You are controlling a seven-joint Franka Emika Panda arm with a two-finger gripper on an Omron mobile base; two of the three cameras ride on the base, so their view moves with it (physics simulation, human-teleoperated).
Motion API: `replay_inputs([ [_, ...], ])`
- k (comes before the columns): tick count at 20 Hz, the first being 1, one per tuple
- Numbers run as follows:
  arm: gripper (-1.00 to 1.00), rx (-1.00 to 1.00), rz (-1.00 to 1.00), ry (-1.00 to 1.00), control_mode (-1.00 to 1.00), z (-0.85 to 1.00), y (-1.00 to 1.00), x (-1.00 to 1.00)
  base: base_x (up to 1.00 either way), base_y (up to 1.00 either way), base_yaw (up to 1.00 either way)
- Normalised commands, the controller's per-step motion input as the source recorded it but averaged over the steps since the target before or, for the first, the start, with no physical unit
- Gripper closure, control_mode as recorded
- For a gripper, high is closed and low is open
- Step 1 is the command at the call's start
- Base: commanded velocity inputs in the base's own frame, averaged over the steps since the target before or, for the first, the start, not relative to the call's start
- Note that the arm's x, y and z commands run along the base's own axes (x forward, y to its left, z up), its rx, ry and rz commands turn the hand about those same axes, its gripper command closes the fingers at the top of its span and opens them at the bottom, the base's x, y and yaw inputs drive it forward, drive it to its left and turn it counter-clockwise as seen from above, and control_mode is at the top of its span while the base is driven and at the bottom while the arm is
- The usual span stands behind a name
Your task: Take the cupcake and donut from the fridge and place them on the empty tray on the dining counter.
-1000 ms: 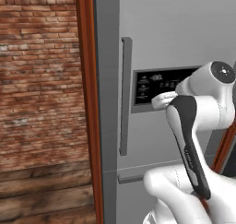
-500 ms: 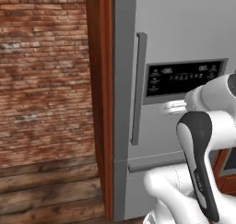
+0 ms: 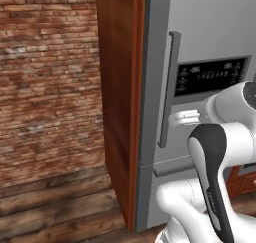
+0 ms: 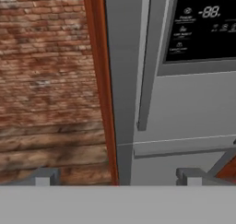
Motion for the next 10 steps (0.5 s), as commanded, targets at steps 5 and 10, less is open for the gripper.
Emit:
replay_inputs([
  [5,-1.0,0.0,0.0,0.0,1.0,0.0,0.0,0.0,-0.34,0.0,-0.21],
  [10,-1.0,0.0,0.0,0.0,1.0,0.0,0.0,0.0,-0.66,-0.01,-0.12],
])
